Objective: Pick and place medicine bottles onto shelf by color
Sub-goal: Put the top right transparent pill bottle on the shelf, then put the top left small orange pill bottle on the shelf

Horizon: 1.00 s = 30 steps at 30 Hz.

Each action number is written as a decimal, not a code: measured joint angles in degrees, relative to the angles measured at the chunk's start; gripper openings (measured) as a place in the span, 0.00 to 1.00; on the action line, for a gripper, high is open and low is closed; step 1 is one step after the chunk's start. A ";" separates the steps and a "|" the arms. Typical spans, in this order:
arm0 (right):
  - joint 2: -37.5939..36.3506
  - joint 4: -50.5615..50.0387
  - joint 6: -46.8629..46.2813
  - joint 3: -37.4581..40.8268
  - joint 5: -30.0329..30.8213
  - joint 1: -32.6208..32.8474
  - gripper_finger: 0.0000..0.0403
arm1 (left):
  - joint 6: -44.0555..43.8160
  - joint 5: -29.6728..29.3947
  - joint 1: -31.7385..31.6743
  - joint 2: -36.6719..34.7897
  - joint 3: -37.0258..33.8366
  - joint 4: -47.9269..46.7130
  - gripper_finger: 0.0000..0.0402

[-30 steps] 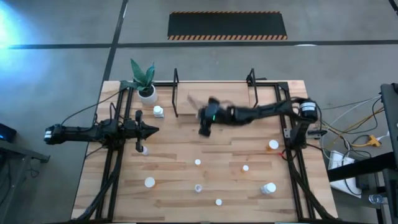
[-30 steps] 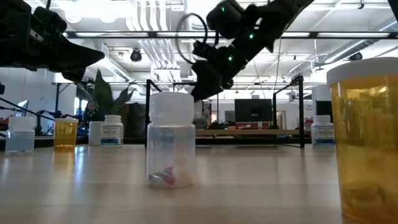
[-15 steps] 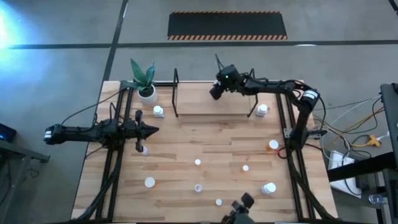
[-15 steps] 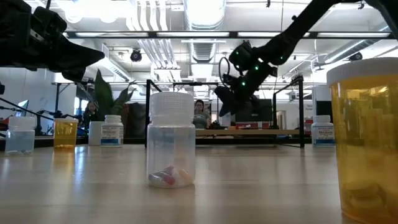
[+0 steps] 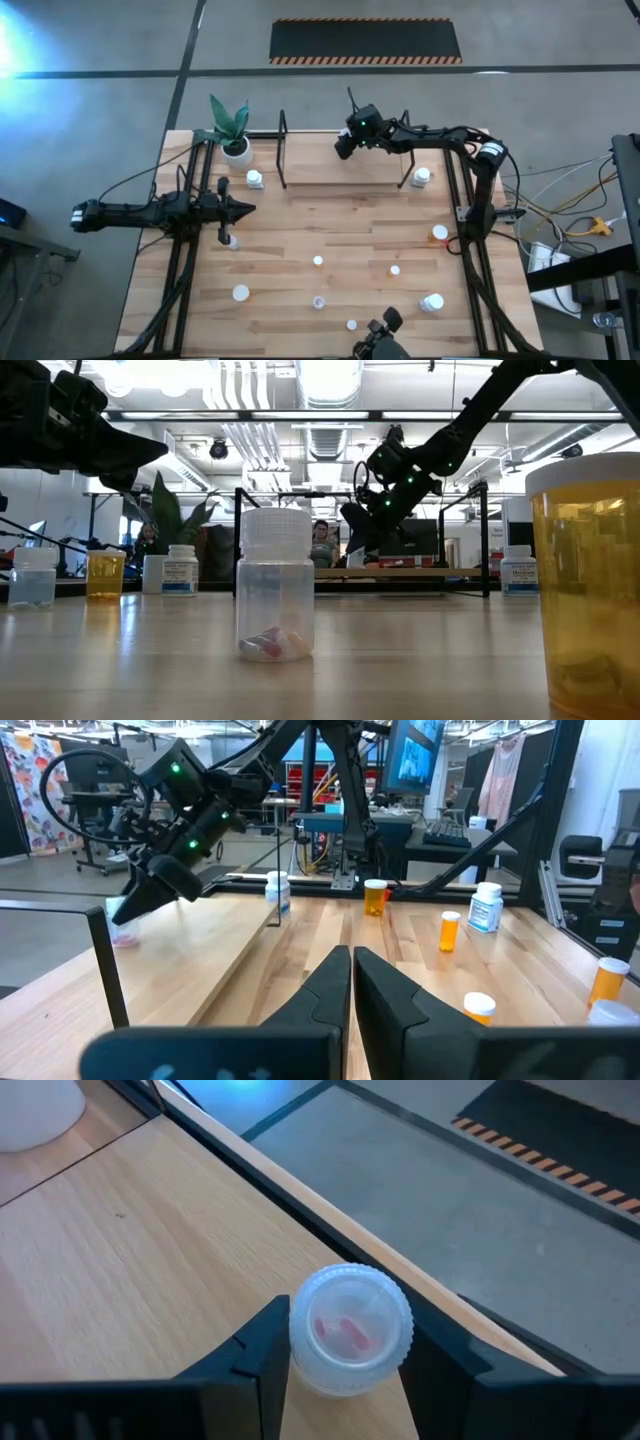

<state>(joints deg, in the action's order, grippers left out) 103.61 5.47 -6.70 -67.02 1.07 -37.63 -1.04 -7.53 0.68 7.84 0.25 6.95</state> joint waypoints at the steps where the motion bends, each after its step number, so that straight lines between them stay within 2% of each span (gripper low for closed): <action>1: 0.00 0.01 0.00 0.00 0.04 0.00 0.36 | 0.00 0.00 -0.02 0.00 0.00 0.00 0.00; 11: 0.13 -0.33 1.32 0.07 0.41 -0.02 0.48 | 0.00 0.00 -0.01 0.00 0.00 0.01 0.00; 22: -2.57 3.56 5.38 0.07 0.43 0.26 0.68 | 0.00 0.00 -0.01 0.00 0.00 0.01 0.00; 26: -6.61 3.77 6.29 0.07 0.49 0.52 0.70 | 0.00 0.00 -0.02 0.00 0.00 0.01 0.00; 30: -11.75 3.72 7.06 0.99 0.44 3.21 0.68 | 0.00 0.01 -0.02 0.00 0.00 0.00 0.00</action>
<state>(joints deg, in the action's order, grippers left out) 91.86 9.19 0.37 -66.03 1.51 -34.42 -1.04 -7.52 0.67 7.84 0.25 6.95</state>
